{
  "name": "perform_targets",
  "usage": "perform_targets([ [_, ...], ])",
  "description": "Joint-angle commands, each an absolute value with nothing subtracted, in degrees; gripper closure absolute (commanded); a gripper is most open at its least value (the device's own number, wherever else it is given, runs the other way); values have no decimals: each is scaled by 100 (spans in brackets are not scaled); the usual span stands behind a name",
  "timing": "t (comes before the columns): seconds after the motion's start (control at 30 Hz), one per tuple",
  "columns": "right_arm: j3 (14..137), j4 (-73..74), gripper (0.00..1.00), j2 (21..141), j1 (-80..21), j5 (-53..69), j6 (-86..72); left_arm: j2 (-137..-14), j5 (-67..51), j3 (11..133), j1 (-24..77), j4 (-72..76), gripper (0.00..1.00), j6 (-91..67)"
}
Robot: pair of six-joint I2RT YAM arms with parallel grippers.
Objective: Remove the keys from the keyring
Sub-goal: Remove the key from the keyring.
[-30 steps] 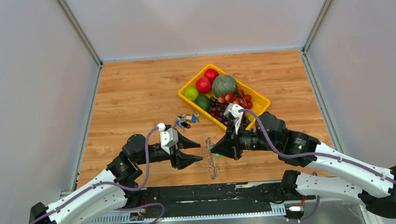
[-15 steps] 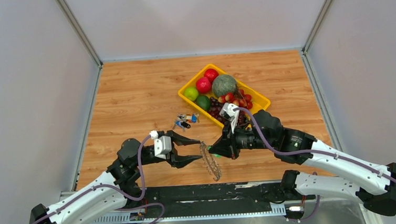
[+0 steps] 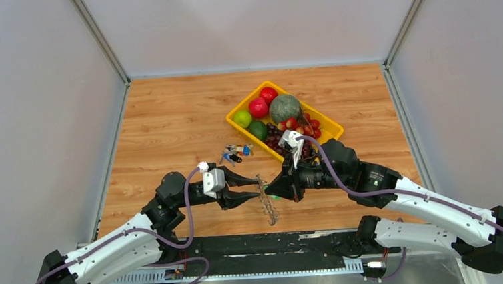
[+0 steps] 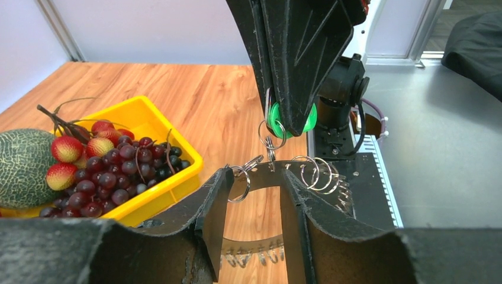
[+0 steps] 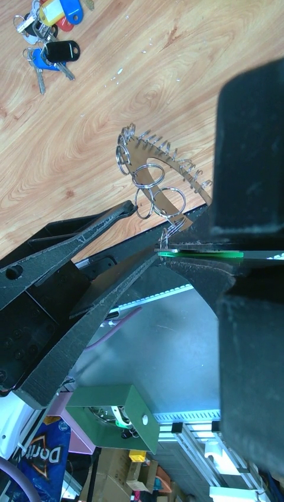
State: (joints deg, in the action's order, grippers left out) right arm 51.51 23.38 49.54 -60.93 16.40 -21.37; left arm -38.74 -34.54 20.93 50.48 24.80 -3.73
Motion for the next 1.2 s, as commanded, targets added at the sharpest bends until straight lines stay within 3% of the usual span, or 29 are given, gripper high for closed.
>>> perform_targets([
  [0.0, 5423, 2058, 100, 4939, -6091, 1701, -2215, -3945, -3564, 2195, 5027, 2959, 56, -485],
  [0.8, 5338, 1938, 100, 4940, -6098, 1773, -2271, -4518, -3805, 2450, 5221, 3053, 63, -572],
  [0.87, 5342, 1940, 100, 4918, -6091, 1778, -2270, -4559, -3804, 2479, 5227, 3012, 66, -567],
  [1.03, 5311, 1948, 100, 4804, -6092, 1727, -2259, -4591, -3777, 2572, 5225, 2717, 98, -437],
  [1.17, 5128, 2064, 100, 4526, -6093, 1564, -2277, -4451, -3619, 2628, 5225, 2355, 100, -323],
])
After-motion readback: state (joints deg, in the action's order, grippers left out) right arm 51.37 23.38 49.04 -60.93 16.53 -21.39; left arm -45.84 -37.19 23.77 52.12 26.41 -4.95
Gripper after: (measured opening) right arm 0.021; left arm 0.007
